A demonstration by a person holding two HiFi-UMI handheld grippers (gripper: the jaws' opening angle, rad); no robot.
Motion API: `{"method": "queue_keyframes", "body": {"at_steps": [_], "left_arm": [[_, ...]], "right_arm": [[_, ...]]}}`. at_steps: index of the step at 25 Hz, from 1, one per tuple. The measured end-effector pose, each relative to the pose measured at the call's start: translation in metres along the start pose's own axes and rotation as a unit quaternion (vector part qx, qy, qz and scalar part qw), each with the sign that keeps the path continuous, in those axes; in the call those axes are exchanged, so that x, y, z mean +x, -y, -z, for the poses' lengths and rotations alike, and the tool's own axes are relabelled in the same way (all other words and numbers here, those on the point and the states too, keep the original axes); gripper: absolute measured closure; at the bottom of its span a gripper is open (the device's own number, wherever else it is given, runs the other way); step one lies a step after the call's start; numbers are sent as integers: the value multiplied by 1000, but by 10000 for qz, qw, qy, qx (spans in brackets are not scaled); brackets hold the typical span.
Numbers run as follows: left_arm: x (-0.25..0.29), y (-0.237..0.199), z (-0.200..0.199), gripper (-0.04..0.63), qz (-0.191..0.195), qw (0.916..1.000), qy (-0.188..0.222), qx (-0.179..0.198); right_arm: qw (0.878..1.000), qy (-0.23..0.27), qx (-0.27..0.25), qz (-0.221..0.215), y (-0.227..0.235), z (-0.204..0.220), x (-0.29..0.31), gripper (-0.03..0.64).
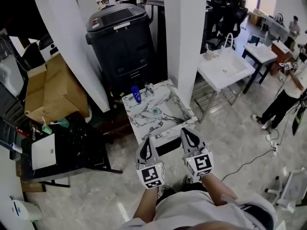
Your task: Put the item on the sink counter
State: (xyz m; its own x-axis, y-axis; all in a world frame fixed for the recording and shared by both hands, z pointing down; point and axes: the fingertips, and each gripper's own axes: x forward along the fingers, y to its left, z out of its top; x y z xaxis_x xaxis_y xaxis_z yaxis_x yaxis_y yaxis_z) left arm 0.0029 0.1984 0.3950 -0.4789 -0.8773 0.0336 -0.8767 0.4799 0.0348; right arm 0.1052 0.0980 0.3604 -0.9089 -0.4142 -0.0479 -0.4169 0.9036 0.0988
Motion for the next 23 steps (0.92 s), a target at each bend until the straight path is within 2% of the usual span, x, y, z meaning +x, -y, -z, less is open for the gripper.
{"method": "queue_keyframes", "body": {"at_steps": [6,11,23], "left_arm": [[12,13,-20,584,-30,9998,176,-57],[20,32,-25,584,40,9996,287,-2],[33,64,-29,584,146,9995,252,154]], "right_arm": [[9993,208,-198,-229,4,-26,-1,613],[9993,264,-172,-220,20,-27,-6,612],[9988,434,-115,-198,49,-32,-12,612]]}}
